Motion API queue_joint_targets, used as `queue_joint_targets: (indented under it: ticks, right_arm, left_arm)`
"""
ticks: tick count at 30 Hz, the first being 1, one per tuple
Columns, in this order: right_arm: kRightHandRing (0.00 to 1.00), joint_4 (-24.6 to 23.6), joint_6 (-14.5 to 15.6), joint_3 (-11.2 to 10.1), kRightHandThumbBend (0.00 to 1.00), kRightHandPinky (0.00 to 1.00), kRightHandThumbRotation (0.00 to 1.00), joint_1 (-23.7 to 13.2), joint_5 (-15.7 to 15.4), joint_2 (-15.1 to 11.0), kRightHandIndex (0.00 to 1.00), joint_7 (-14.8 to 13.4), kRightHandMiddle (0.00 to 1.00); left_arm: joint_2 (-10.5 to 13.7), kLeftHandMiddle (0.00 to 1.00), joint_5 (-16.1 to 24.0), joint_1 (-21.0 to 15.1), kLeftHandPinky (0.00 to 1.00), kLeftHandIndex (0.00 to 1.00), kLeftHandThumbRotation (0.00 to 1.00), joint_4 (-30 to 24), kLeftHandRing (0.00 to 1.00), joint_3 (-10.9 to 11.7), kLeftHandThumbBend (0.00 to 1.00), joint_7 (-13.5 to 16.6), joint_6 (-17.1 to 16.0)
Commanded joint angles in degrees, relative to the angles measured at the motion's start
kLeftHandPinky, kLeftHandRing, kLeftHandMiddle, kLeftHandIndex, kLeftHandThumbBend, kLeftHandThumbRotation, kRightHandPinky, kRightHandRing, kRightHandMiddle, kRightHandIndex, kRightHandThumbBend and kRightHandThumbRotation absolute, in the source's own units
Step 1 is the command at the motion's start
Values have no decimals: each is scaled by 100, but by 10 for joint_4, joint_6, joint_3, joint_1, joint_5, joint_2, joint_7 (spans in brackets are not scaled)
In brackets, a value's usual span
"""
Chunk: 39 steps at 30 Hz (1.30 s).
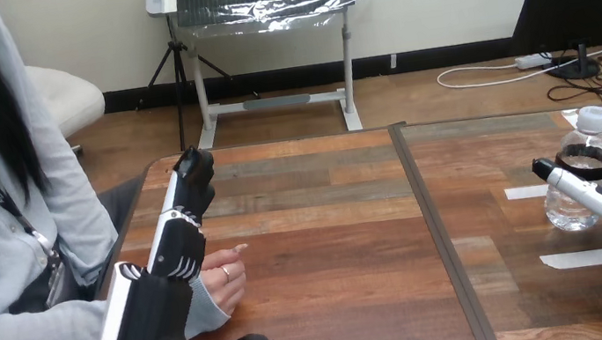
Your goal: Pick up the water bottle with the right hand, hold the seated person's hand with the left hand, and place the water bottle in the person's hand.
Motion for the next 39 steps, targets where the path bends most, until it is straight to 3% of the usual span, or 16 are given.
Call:
queue_joint_targets:
  ticks: [1, 21, 32, 39]
  right_arm:
    - [97, 1, 7, 4, 100, 99, 43, -50, -7, -5, 100, -4, 96]
    - [96, 3, 34, 10, 100, 97, 47, -63, -20, -3, 100, -11, 95]
    - [95, 4, 48, 7, 100, 93, 43, -74, -18, -2, 100, -10, 95]
    - [95, 5, 57, 12, 100, 92, 44, -83, -25, -3, 100, -14, 95]
  left_arm:
    - [6, 100, -9, -13, 100, 100, 63, -28, 100, 5, 100, -2, -4]
    - [15, 100, -19, 11, 99, 100, 61, -66, 100, 5, 100, -3, 12]
    - [20, 100, -18, 25, 98, 100, 60, -87, 100, 9, 100, -2, 21]
    - [21, 100, -15, 26, 94, 100, 61, -89, 100, 13, 100, -2, 11]
